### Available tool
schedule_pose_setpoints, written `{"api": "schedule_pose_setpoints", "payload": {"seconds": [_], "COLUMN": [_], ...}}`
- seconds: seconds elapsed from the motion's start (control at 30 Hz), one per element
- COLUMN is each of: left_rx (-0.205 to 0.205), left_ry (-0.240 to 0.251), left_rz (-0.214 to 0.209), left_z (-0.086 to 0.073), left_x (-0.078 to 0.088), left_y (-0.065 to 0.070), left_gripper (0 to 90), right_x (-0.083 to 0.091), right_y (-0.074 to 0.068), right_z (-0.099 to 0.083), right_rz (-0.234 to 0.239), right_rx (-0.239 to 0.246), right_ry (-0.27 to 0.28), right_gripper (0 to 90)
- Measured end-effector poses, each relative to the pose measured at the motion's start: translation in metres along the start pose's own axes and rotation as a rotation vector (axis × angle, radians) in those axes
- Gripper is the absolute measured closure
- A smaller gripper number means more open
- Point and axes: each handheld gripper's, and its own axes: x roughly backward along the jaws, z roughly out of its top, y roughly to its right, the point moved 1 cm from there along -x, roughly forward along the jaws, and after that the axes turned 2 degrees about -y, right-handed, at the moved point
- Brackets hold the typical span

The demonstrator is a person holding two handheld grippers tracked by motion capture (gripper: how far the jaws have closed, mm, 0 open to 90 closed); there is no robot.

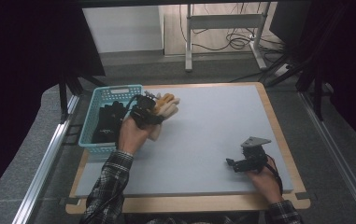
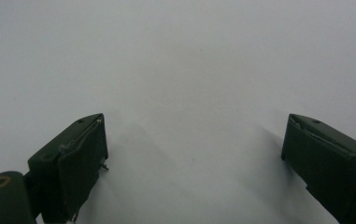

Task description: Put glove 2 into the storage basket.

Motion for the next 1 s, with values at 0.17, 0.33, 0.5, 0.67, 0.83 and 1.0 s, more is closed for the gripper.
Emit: {"api": "schedule_pose_setpoints", "payload": {"seconds": [0.17, 0.33, 0.5, 0.67, 0.83, 1.0], "left_rx": [0.052, 0.14, 0.21, 0.257, 0.297, 0.313], "left_ry": [0.007, 0.011, 0.002, -0.032, -0.078, -0.149], "left_rz": [0.031, 0.09, 0.127, 0.157, 0.177, 0.174], "left_z": [0.0, -0.006, -0.014, -0.022, -0.029, -0.034], "left_x": [0.011, 0.018, 0.013, -0.002, -0.023, -0.049], "left_y": [-0.024, -0.058, -0.086, -0.103, -0.115, -0.12], "left_gripper": [54.0, 53.8, 53.5, 53.1, 52.5, 51.8], "right_x": [0.0, 0.0, 0.0, 0.0, 0.0, 0.0], "right_y": [0.0, 0.0, 0.0, 0.0, 0.0, 0.0], "right_z": [0.0, 0.0, 0.0, 0.0, 0.0, 0.0], "right_rz": [0.0, 0.0, 0.0, 0.0, 0.0, 0.0], "right_rx": [0.0, 0.0, 0.0, 0.0, 0.0, 0.0], "right_ry": [0.0, 0.0, 0.0, 0.0, 0.001, 0.001], "right_gripper": [6.7, 6.7, 6.7, 6.7, 6.7, 6.7]}}
